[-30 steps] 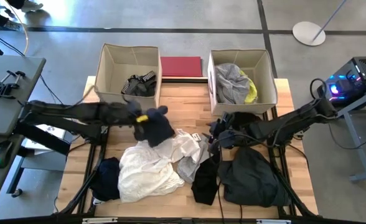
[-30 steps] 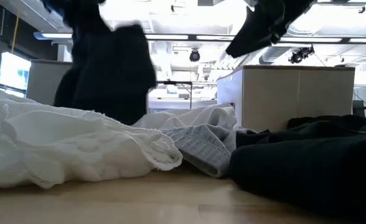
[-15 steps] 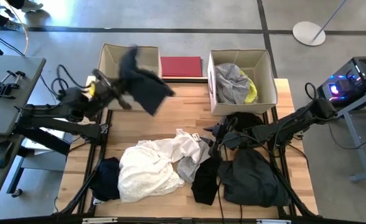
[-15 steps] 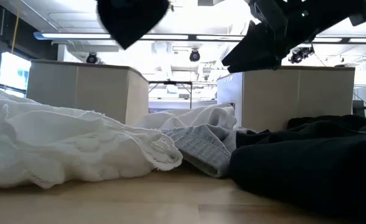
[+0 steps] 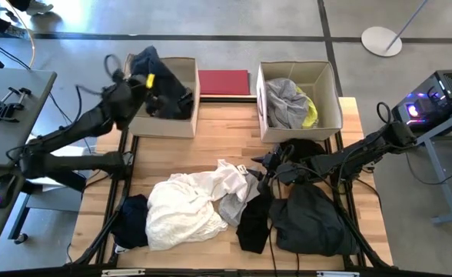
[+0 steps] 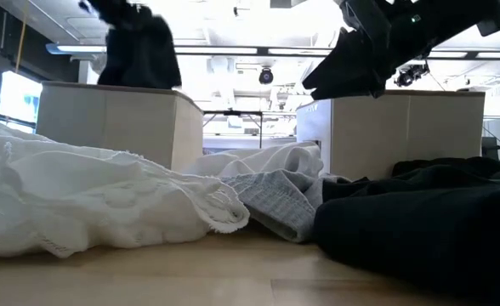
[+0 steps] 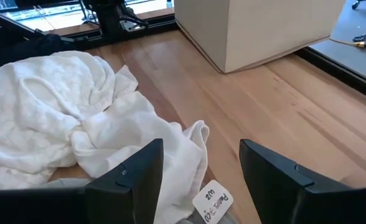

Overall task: Sort clothes
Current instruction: Put the dark blue cloth into the left laundry organizer

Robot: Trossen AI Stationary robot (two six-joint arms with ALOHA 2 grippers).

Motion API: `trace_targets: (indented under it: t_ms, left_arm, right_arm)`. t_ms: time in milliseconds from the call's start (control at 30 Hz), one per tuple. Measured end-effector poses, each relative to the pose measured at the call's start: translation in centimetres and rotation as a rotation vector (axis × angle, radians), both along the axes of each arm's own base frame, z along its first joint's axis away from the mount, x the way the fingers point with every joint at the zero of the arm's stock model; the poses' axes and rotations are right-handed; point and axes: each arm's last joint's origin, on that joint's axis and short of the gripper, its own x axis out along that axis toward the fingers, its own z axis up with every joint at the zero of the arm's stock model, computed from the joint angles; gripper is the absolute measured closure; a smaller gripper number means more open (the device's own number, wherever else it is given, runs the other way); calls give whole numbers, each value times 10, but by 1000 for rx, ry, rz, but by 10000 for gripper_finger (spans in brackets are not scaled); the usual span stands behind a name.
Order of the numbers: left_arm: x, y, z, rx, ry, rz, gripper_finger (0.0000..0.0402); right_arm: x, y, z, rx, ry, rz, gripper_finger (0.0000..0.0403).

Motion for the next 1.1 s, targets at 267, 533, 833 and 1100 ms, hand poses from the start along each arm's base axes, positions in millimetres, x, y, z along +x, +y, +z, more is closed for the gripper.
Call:
trace_targets:
  t_ms: [267,533,833,1100]
  left_arm:
    - [7,60,-47,-307,173,154,401]
    - [17,97,-106,-696,250,41,402]
    - [31,111,-158,-989,330,-36,392]
    - [33,112,-161,-1007,316,-19,281]
  right_arm:
    - [0,0,0,3,-6,0,201]
    - [0,0,0,3,-6,-1,201]
    - [0,0,0,2,-5,-1,201]
    - [0,0,0,2,-4,0,201]
